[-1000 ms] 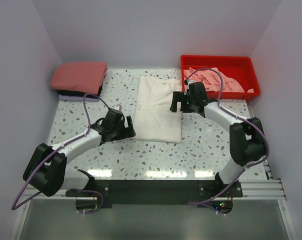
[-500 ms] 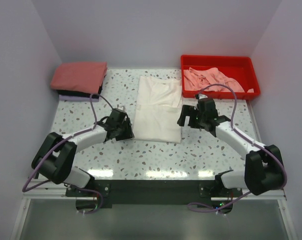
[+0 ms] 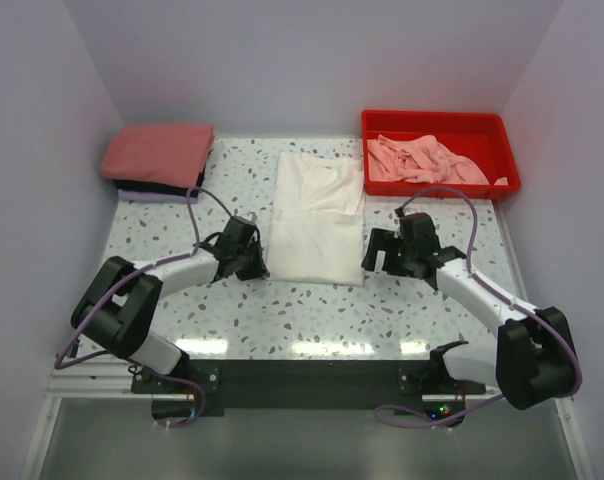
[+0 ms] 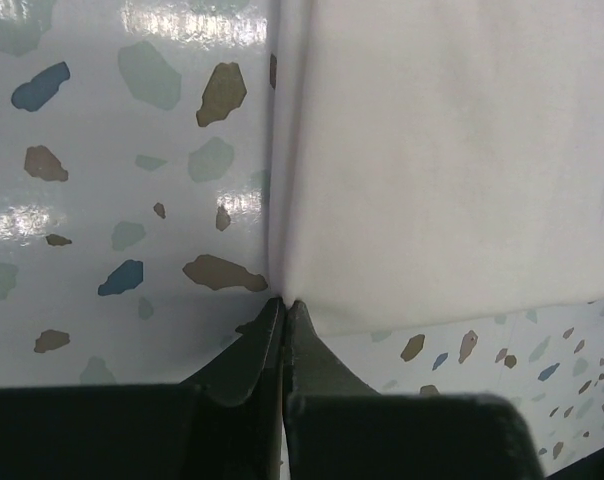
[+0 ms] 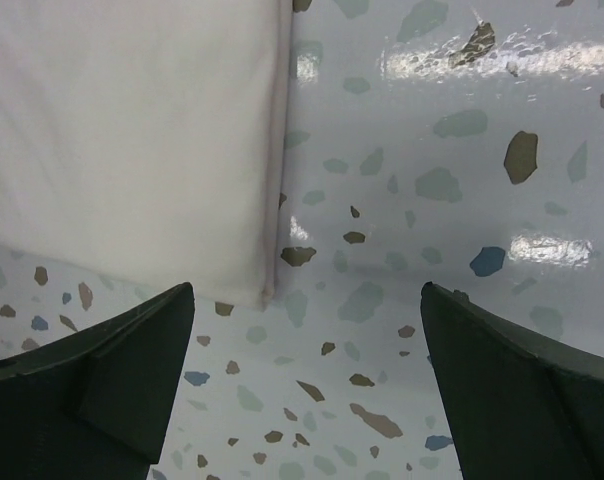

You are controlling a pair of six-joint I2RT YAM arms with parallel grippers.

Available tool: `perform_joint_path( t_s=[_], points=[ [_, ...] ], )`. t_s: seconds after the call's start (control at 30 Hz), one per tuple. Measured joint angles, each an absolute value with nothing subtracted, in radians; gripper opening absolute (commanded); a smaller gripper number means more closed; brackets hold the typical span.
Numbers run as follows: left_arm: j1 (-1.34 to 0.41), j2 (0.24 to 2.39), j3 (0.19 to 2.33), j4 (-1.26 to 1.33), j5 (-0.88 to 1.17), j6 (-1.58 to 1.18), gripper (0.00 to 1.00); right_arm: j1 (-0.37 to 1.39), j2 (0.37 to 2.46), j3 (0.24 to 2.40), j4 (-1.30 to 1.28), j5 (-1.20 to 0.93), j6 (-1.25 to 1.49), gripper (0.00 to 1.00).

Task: Fold and stack the t-shirts
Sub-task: Fold the tshirt

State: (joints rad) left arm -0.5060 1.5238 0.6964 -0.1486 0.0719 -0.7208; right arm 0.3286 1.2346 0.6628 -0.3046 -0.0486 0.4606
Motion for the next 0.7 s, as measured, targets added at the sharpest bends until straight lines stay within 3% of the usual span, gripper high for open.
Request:
perform_joint_path(
  t_s=[0.27, 0.43, 0.47, 0.7],
  points=[
    [-0.514, 1.487, 0.667, -0.158, 0.068, -0.724, 0.00, 0.331, 1.227, 0.638, -0.332, -0.199, 0.448, 0.94],
    [-0.515, 1.422, 0.619, -0.189, 0.066, -0.738, 0.00, 0.346, 1.243, 0.603, -0.319, -0.282, 0.454, 0.77],
    [-0.517, 1.414, 0.614, -0.192, 0.066, -0.741, 0.00, 0.354, 1.253, 0.596, -0.312, -0.290, 0.458, 0.69],
    [-0.536, 1.390, 0.596, -0.206, 0.063, -0.754, 0.00, 0.414, 1.322, 0.564, -0.251, -0.344, 0.506, 0.52]
  ],
)
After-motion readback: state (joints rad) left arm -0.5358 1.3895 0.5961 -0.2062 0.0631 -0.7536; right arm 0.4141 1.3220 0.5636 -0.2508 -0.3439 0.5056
